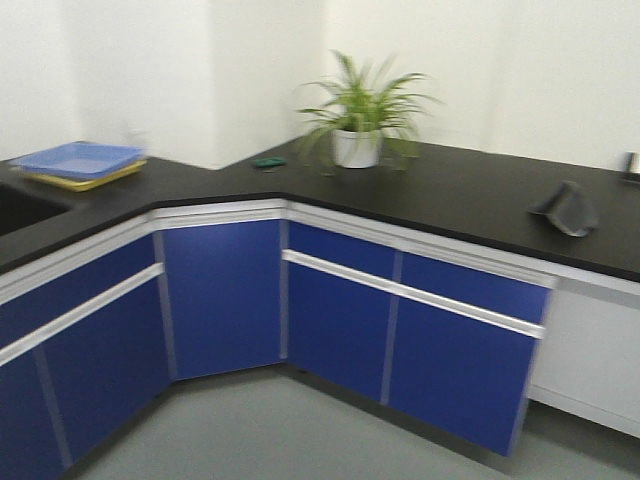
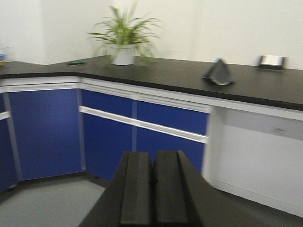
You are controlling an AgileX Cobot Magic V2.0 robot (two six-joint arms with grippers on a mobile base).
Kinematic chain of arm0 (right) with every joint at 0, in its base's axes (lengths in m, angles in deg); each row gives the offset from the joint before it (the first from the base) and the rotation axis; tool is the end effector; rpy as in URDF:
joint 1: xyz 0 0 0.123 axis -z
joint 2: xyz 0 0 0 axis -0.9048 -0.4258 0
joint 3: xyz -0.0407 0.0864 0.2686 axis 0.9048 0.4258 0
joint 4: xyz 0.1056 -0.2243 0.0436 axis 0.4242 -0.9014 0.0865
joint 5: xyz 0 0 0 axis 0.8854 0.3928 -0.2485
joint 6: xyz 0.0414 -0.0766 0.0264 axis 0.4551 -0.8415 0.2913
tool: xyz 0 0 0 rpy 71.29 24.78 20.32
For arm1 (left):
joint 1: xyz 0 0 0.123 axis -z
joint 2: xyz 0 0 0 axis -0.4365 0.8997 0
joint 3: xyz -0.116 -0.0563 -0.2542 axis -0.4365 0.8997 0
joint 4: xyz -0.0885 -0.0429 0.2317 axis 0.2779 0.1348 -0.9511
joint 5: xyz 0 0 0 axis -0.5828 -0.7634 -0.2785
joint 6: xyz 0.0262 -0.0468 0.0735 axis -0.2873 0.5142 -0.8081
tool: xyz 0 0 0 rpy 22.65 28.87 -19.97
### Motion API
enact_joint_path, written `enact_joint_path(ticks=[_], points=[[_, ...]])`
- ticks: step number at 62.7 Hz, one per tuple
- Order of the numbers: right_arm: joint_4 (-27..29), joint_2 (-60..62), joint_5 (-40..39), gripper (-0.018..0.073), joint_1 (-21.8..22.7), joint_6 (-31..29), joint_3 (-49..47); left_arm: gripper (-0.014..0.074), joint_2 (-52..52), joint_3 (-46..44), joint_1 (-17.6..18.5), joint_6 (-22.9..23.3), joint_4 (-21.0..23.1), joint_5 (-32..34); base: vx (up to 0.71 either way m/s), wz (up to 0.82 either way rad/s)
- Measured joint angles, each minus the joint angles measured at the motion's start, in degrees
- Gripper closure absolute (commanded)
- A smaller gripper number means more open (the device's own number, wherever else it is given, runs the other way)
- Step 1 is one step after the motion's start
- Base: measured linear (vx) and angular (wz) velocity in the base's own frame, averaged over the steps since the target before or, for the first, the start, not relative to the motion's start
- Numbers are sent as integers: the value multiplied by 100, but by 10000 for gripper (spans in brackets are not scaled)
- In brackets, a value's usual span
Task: Wipe beaker with gray cloth and return to tray
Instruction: 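Drive the base away from the bins toward the counter with the cloth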
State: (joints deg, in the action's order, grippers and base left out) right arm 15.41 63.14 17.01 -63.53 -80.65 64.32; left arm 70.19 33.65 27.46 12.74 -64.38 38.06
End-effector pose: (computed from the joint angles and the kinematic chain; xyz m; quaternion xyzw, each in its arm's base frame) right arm 0.0570 -0.0011 0.1962 0.0036 0.7123 -0.0111 0.7018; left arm 0.0566 -0.0015 0.2006 -0.0271 0.6972 -0.0475 0.7148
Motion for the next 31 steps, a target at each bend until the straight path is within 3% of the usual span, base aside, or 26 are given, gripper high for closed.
enact_joint_path(ticks=[31], points=[[0, 0, 0, 571, 0, 0, 0, 603, 0, 0, 0, 0, 0, 0, 11, -68]])
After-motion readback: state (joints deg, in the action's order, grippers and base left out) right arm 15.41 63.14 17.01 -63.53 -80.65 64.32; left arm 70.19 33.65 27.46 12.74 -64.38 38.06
